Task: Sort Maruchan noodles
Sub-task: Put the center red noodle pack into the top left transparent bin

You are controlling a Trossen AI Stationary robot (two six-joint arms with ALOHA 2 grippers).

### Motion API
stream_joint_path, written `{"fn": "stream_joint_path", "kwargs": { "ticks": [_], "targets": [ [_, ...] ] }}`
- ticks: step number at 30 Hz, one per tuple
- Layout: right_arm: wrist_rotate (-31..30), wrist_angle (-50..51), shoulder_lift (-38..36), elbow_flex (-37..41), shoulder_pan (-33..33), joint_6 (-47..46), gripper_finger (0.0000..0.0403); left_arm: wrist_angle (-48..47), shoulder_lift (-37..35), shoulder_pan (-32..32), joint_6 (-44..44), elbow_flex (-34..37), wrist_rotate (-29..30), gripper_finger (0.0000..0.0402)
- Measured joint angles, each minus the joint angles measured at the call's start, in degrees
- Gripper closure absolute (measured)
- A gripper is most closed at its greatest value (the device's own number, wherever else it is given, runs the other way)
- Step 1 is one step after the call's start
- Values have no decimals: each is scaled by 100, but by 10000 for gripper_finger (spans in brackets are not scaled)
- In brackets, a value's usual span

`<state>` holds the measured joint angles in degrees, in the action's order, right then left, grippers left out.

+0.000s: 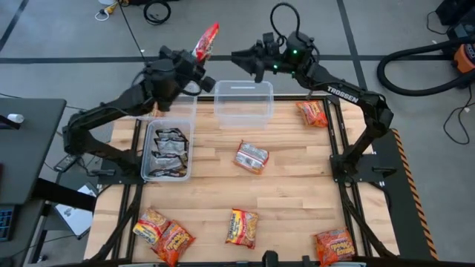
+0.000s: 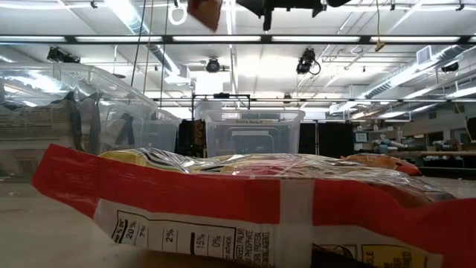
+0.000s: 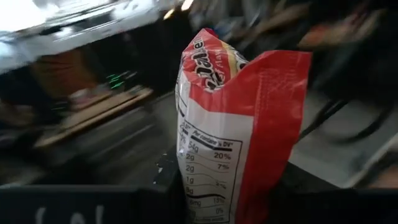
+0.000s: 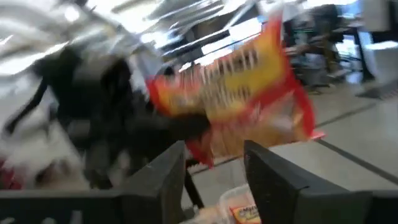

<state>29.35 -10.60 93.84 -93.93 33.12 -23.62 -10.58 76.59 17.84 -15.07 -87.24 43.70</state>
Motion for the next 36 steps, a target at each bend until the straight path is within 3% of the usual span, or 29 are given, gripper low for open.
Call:
{"fn": "stream_joint_path", "kwargs": {
  "ticks": [4,9,13,20,29,36],
  "targets": [
    [635,-354,0,2,-34,157,203,949,-150,-106,219,-4,-664,270],
    [750,-1785,0,50,-118,-318,174,2246,-145,-234,349,-7,-1810,270],
    [767,-2173,-2,56,-297,-325,140,2438,-90,-235,961,-8,-2639,270],
    [945,-2731,9,63,-590,-184,91,2630,-8,-272,1297,-7,-3290,271],
    [339,-3172,2,61,-887,-639,130,3348,327,-422,1301,-5,-3920,271],
    [242,-3403,2,59,-991,-681,223,3165,333,-500,1301,4,-3916,270]
  ]
}}
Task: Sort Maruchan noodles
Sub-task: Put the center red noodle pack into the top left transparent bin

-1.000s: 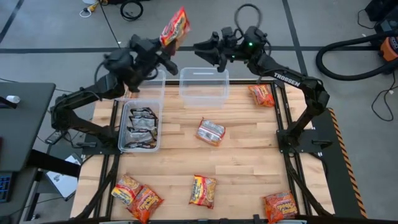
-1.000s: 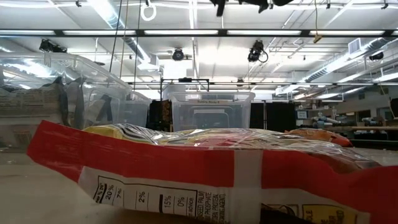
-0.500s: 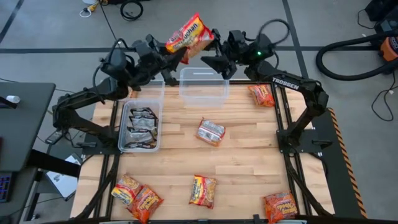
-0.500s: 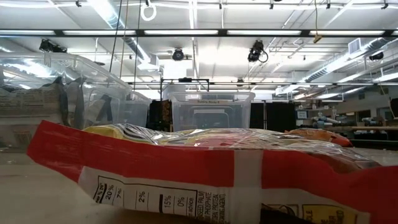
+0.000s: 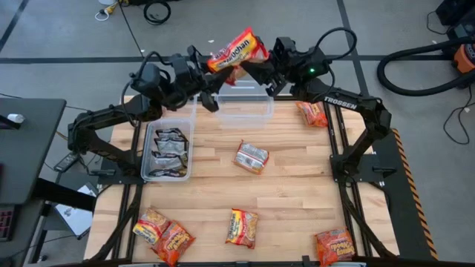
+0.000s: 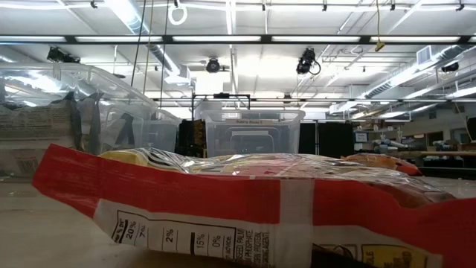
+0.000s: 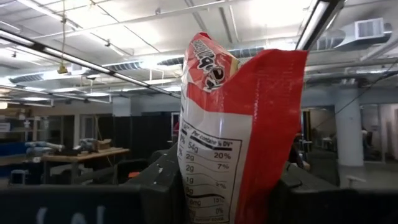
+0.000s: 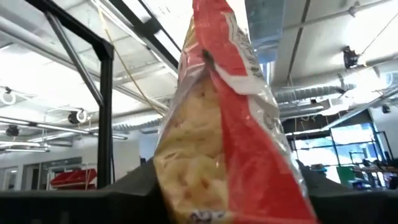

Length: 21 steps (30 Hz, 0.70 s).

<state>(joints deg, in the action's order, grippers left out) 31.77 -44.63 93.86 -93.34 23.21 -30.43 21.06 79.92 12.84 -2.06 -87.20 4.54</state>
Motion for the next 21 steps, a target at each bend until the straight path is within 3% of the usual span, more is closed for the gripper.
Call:
{"fn": "stream_joint_path", "kwargs": {
  "ticks": [4,13,16,21],
  "targets": [
    [121,103,0,0,24,-106,270,-171,-51,-72,94,-2,294,256],
    [1198,638,-28,0,527,-596,263,-1735,-668,-341,-92,-9,1129,153],
    [1448,1475,-33,0,542,-46,260,-2212,-825,-304,223,-15,1126,125],
    [1292,2885,-33,0,377,1288,263,-2842,-833,-271,662,-11,1102,112]
  ]
}}
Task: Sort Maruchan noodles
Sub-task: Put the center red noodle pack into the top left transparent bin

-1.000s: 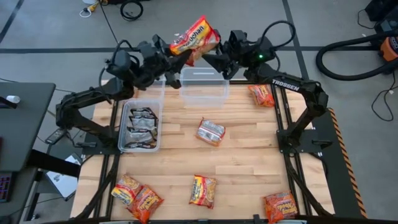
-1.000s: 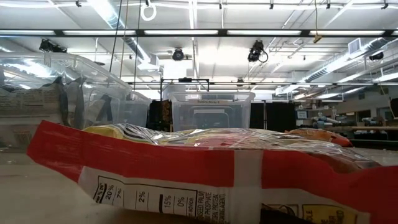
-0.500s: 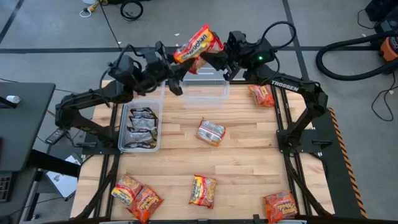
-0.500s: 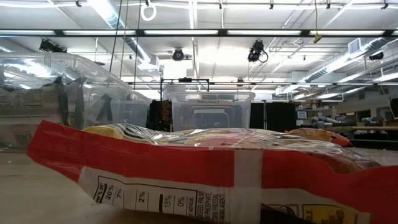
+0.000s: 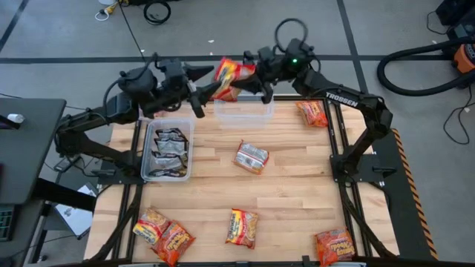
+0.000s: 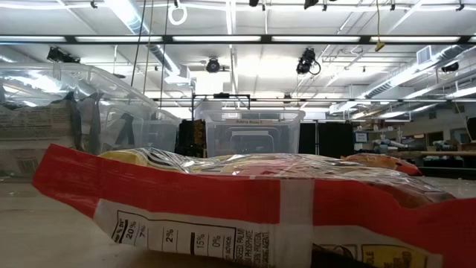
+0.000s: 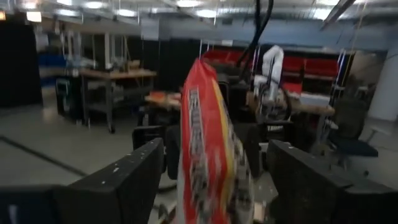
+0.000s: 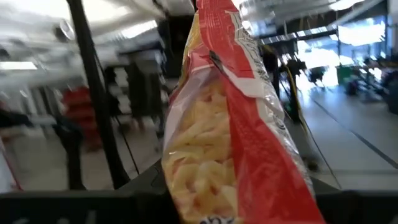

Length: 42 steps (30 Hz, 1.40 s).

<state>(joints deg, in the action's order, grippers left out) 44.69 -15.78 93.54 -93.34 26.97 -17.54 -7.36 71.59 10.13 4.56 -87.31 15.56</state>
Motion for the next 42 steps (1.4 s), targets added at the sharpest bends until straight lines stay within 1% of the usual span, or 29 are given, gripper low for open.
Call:
{"fn": "stream_joint_path", "kwargs": {
  "ticks": [2,5,8,10,13,17,19,24,27,28,30,32,34,37,39,40,42],
  "targets": [
    [-131,278,2,2,-92,336,263,-246,39,20,164,0,12,112],
    [-166,291,2,2,-202,562,263,-624,102,82,310,13,83,112],
    [-316,259,2,2,-283,636,263,-678,155,115,326,0,120,117],
    [-390,246,2,2,-319,712,262,-677,159,162,270,0,69,129],
    [-433,228,2,2,-338,728,260,-671,159,168,234,-2,-118,163],
    [-513,212,2,2,-338,849,244,-677,145,168,61,0,-258,234],
    [-508,133,2,2,-337,865,228,-678,132,176,-72,0,-272,271],
    [-549,370,-143,-11,-155,878,178,-948,-109,461,-225,10,-352,323],
    [-548,995,-381,-26,41,1141,152,-1358,-388,772,-226,10,-283,332],
    [-529,1314,-463,-27,91,1330,145,-1560,-486,903,-224,5,-85,331],
    [-680,2026,-629,-28,164,1706,136,-2171,-635,1218,-128,-2,398,331],
    [-993,2741,-767,-28,181,2123,132,-2877,-678,1597,207,-2,801,331],
    [-1318,3284,-881,-28,180,2444,132,-3627,-628,2113,759,-1,905,331],
    [-1646,3753,-984,-28,83,2550,134,-4470,-346,2877,1259,2,700,332],
    [-1697,3892,-1020,-26,-10,2499,135,-4710,-22,3302,1650,2,646,336],
    [-1739,3926,-1033,-26,-61,2478,135,-4764,156,3519,1814,3,538,338],
    [-1843,3950,-1063,-26,-167,2387,135,-4898,484,3934,1876,9,89,341]
  ]
}}
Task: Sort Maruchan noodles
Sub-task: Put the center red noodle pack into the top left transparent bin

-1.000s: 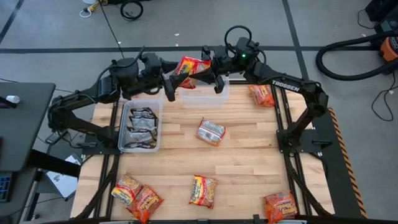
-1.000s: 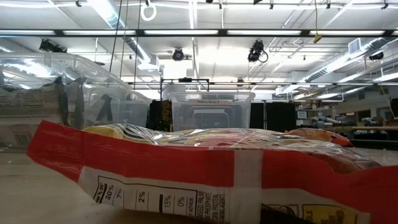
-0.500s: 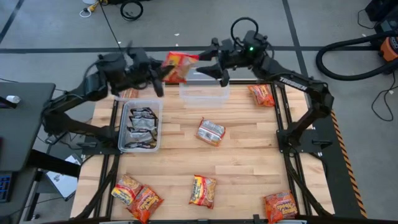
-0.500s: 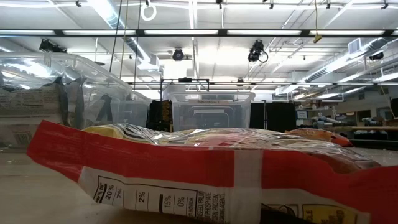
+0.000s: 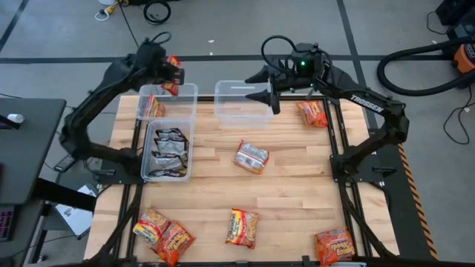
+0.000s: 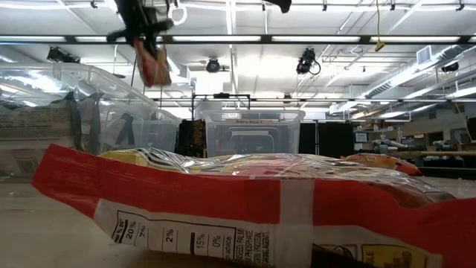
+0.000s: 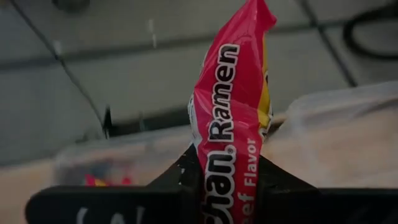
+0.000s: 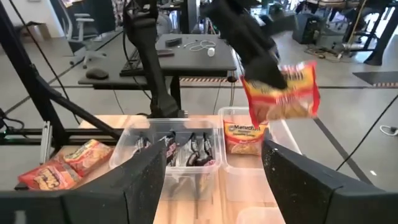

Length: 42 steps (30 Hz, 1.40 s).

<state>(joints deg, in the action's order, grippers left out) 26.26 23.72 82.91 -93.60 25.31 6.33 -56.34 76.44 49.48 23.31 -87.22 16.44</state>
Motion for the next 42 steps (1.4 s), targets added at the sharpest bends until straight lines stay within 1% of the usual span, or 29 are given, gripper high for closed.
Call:
{"fn": "stream_joint_path", "kwargs": {
  "ticks": [2,3,6,8,10,13,16,21,24,27,31,33,36,42],
  "targets": [
    [-107,29,-25,0,-85,-108,135,-160,328,343,2,-2,-408,341],
    [-128,18,-28,0,-132,-157,135,-330,492,464,3,-2,-520,341],
    [-122,50,-25,2,-216,-316,136,-1136,922,693,22,2,-549,341],
    [-122,84,-25,2,-246,-407,136,-1696,1064,730,145,2,-492,341],
    [-166,164,-25,2,-252,-440,136,-2023,1098,721,199,2,-323,342],
    [-444,278,-25,2,-252,-344,136,-1714,1095,718,367,36,-33,342],
    [-666,317,-23,2,-252,-264,136,-1173,1094,802,497,305,-78,342],
    [-713,415,-23,2,-250,-210,136,-326,1098,837,478,1286,-98,342],
    [-713,668,-21,2,-257,-206,136,271,1098,882,339,1846,-164,342],
    [-714,939,-19,4,-272,-206,136,659,1098,898,149,2271,-203,342],
    [-714,1173,-19,4,-329,-208,136,778,1096,921,151,2678,180,340],
    [-714,1277,-19,4,-382,-209,136,828,1096,918,5,2756,246,334],
    [-714,1444,-19,5,-458,-208,136,976,1121,913,71,2761,353,321],
    [-714,1714,-42,7,-562,-227,136,955,1159,950,67,2765,345,275]
  ]
}}
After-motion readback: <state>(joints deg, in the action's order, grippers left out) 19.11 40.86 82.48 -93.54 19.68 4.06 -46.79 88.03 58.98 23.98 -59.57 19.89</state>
